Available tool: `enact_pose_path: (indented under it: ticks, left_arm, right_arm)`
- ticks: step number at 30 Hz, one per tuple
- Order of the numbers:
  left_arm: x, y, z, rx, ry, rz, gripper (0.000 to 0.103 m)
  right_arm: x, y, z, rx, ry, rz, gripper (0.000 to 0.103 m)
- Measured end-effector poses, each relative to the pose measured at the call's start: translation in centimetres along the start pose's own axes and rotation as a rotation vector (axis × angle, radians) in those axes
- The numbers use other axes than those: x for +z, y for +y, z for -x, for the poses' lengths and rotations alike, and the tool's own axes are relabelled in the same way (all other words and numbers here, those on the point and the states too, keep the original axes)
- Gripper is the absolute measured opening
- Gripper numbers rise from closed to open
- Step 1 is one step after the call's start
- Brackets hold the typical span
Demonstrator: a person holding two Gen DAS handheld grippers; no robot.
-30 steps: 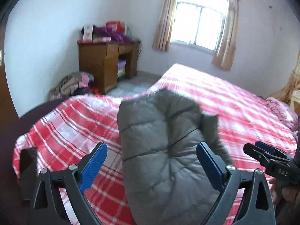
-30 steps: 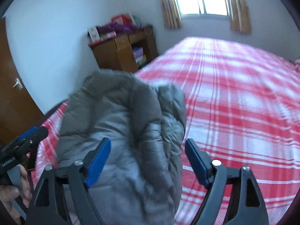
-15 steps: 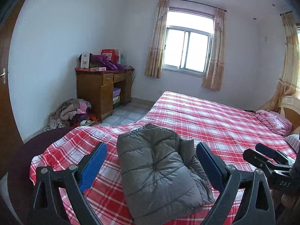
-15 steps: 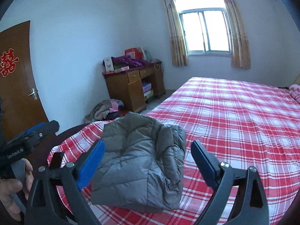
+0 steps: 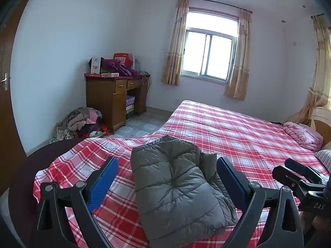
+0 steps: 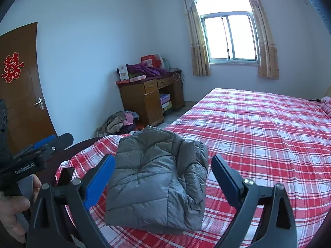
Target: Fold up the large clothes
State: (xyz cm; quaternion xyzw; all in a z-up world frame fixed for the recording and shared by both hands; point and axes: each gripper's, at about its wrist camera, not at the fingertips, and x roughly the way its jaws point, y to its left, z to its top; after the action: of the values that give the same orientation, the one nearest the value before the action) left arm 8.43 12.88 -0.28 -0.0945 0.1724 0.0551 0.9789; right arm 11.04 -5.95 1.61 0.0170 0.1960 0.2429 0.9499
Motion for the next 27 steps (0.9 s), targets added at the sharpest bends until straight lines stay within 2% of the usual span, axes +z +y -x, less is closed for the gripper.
enact_pose_path:
  ticks: [27]
  left_arm:
    - [0.13,0.32,-0.20,0.009,0.006,0.004,0.096]
  right_arm:
    - [-0.07,0.33,0.48,0.009,-0.001,0.006,0.096]
